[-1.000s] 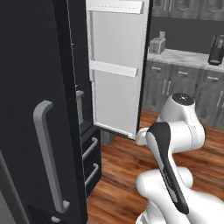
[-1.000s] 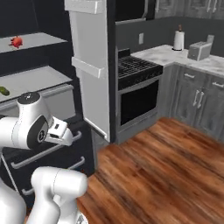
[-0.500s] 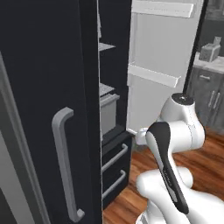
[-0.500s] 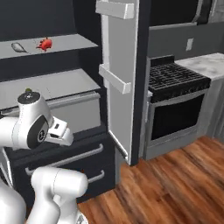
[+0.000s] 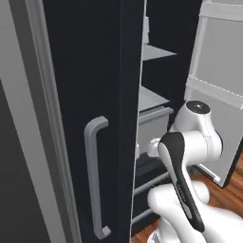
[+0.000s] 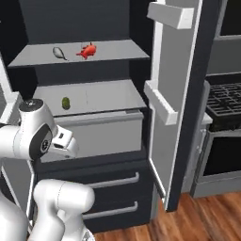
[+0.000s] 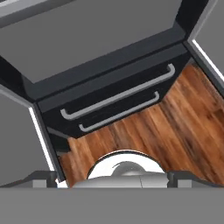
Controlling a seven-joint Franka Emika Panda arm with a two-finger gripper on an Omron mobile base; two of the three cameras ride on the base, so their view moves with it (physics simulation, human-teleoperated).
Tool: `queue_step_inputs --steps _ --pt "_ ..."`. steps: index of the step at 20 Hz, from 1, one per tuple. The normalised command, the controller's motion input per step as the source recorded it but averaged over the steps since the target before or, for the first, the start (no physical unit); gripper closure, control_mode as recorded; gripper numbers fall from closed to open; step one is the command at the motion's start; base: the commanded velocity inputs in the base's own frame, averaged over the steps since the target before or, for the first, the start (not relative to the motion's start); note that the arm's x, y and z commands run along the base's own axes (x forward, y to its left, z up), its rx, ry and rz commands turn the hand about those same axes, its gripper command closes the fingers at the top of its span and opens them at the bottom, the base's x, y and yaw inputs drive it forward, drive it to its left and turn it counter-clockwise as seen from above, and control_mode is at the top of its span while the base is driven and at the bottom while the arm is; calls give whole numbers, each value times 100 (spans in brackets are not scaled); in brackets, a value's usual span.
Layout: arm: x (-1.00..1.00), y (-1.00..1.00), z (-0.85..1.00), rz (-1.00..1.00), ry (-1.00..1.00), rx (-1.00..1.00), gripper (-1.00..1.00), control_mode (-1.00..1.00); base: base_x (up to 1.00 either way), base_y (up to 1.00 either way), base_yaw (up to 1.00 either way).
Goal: Gather the cucumber and carrot from the fridge and place them on a tray on the dining counter. Then gather the fishs from the fridge and place them on the other tray.
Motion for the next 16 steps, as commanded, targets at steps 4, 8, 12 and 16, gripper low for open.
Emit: queue_step_inputs --steps 4,8,12,16 --pt "0 0 0 0 0 0 -100 100 30 -26 44" --pt "0 0 0 0 0 0 -100 100 17 -47 40" --pt "0 0 0 0 0 0 -100 100 29 -49 40" --pt "0 0 0 0 0 0 -100 100 51 -45 40"
